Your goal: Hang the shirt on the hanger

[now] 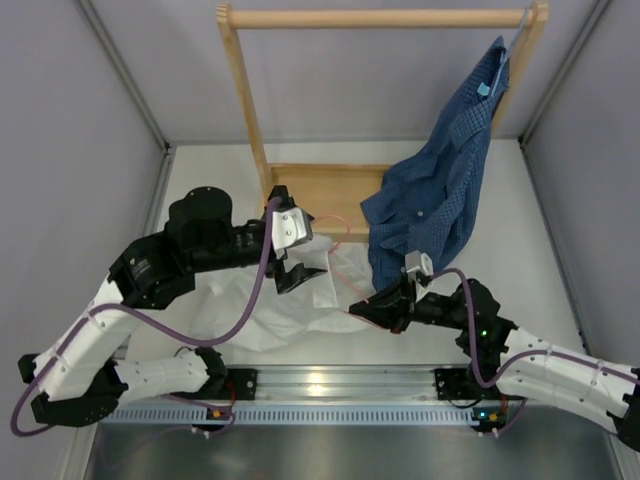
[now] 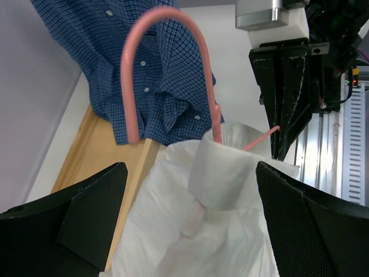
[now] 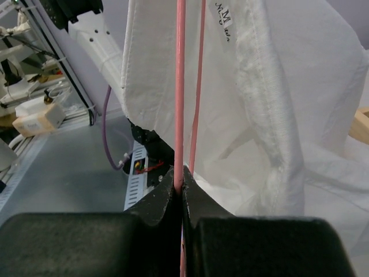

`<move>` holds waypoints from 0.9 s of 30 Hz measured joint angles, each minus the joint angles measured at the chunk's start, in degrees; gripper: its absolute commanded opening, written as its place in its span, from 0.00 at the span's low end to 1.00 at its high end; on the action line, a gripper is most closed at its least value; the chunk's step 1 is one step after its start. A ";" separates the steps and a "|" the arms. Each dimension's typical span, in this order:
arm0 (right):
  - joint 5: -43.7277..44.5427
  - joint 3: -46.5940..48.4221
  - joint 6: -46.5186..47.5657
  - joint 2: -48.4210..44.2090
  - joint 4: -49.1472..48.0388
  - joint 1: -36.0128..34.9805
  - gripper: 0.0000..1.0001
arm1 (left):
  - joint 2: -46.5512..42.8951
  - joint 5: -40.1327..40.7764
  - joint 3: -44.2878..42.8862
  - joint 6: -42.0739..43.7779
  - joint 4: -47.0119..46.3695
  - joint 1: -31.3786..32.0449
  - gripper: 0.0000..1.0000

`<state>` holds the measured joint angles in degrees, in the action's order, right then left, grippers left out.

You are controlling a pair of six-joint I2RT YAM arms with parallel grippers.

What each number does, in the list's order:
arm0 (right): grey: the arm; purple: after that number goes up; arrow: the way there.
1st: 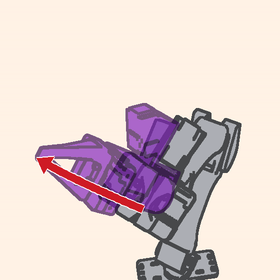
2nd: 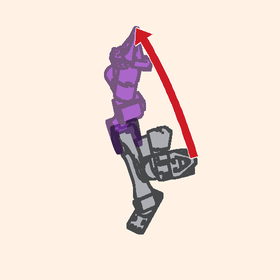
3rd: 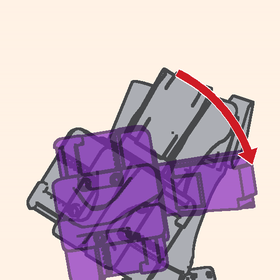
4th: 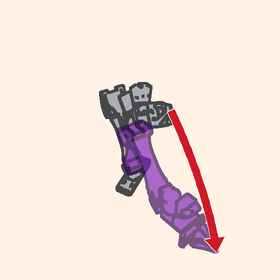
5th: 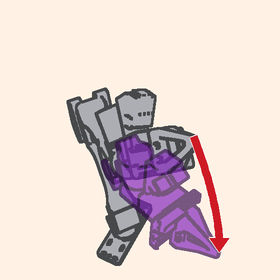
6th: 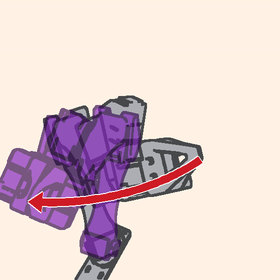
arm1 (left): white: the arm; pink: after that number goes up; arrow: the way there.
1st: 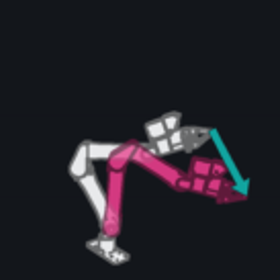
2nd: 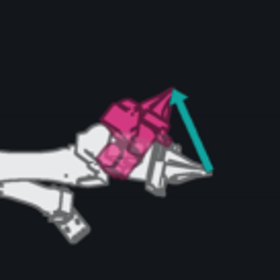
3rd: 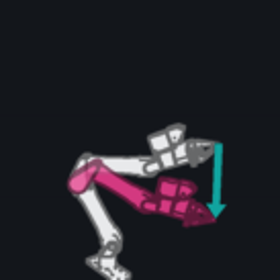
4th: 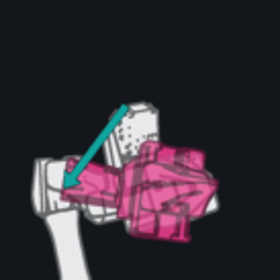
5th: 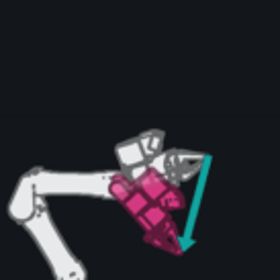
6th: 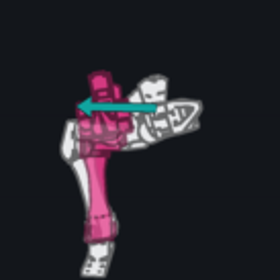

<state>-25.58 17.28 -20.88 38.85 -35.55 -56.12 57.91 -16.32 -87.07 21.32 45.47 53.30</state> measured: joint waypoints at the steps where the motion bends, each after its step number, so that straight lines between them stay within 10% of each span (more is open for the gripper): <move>1: -0.57 0.00 0.55 -0.66 1.46 0.00 0.00 | 1.01 -1.07 -0.90 -0.02 0.42 -0.04 0.91; 8: -4.13 0.24 3.30 -2.45 8.55 0.00 0.00 | 5.97 -8.87 -5.60 0.07 4.72 -0.83 0.58; 17: -5.68 2.40 4.83 -5.14 13.07 0.04 0.00 | 3.50 -17.99 -5.11 0.76 9.11 -1.97 0.91; 27: -7.28 3.08 5.90 -7.08 17.05 0.04 0.00 | 1.97 -19.91 -5.07 0.59 9.46 -1.97 0.90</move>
<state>-32.86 20.36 -14.98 31.77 -18.50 -56.07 59.88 -36.23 -92.14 21.91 54.94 51.33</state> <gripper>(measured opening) 0.007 0.900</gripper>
